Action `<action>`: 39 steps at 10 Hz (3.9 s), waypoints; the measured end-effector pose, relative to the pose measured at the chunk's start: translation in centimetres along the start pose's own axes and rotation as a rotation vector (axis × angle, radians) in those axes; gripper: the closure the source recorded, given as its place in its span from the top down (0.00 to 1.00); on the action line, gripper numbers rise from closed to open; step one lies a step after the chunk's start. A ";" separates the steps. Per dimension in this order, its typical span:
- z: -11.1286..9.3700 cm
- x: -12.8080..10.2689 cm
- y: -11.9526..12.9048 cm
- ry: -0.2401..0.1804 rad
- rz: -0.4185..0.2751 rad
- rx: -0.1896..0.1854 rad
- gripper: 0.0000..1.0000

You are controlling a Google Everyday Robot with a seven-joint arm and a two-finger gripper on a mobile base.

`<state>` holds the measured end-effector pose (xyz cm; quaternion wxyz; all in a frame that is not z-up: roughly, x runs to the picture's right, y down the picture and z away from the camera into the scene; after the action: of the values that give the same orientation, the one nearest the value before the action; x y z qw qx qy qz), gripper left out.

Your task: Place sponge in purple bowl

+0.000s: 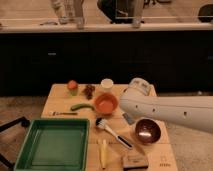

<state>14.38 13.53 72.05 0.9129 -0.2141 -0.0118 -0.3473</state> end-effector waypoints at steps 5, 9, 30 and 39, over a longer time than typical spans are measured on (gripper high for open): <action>2.4 -0.2 2.6 -0.044 0.067 -0.017 0.00; 2.8 0.3 4.7 -0.052 0.116 -0.026 0.00; 5.5 2.3 7.7 -0.085 0.162 -0.043 0.26; 5.6 2.2 7.8 -0.087 0.162 -0.044 0.80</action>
<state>21.76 19.52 74.55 0.9317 -0.2493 -0.0262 -0.2630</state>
